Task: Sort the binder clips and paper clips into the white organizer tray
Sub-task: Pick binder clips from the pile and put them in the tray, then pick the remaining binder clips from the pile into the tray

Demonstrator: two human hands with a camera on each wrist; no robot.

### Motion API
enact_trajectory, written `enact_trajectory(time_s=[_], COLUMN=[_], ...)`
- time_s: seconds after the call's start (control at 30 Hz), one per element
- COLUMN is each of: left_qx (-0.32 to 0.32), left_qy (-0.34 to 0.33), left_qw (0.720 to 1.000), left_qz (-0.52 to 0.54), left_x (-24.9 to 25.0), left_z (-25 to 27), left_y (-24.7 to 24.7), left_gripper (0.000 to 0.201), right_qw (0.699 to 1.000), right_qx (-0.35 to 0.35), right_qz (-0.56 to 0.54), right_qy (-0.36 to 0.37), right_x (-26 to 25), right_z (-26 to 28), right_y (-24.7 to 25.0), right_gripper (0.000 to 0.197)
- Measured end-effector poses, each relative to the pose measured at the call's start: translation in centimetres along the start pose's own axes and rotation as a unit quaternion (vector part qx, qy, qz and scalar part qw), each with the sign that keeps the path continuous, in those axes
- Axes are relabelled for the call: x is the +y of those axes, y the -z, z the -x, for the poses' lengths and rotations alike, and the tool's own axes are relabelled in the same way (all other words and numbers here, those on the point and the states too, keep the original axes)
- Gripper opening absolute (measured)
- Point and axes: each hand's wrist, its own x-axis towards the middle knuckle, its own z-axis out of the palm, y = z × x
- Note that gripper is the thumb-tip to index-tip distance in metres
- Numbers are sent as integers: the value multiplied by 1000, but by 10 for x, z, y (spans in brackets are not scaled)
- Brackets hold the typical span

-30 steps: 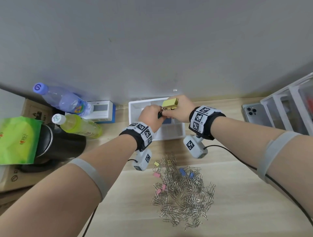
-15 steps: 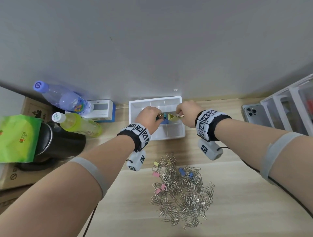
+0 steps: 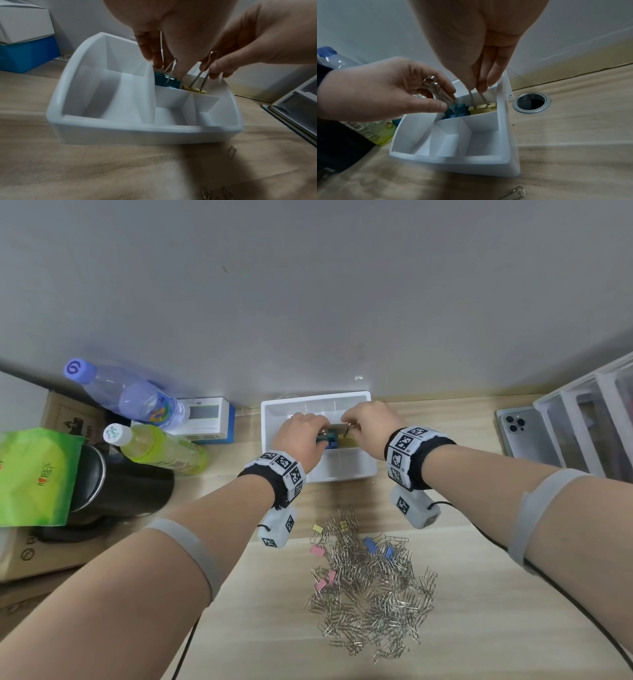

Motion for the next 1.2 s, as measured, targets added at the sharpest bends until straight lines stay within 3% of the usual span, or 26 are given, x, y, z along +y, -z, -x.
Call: enact_trajectory(time_s=[0.37,0.5,0.57,0.77,0.93,1.0,1.2], left_qx=[10,13,-7,-172,-169,-169,-109], left_qy=[46,87,108,136,107,99,140], left_qw=[999,996,994,976,979,980,984], left_qz=[17,18,19,-2,26,24,18], left_x=[2,1,-1,3,24,29,32], left_z=[24,46,59,93,115,123,146], left_y=[12,19,19,1,-34,-48,-72], left_gripper=[48,42,32,9,13,18,34], right_qw=[997,991,993,983,978,978,985], right_qx=[40,89,64,-173,-195,-190,-150], right_qz=[-64,-88,-83,-17,-4,4,20], right_qy=[-31,-44,-50,-56,-79,-86,-85], right_x=[8,8,10,15,20,24,25], right_z=[21,39,50,97,137,150,170], right_y=[9,19,16,-16,-60,-79,-108], right_gripper=[43,32,22,19,13,20,18])
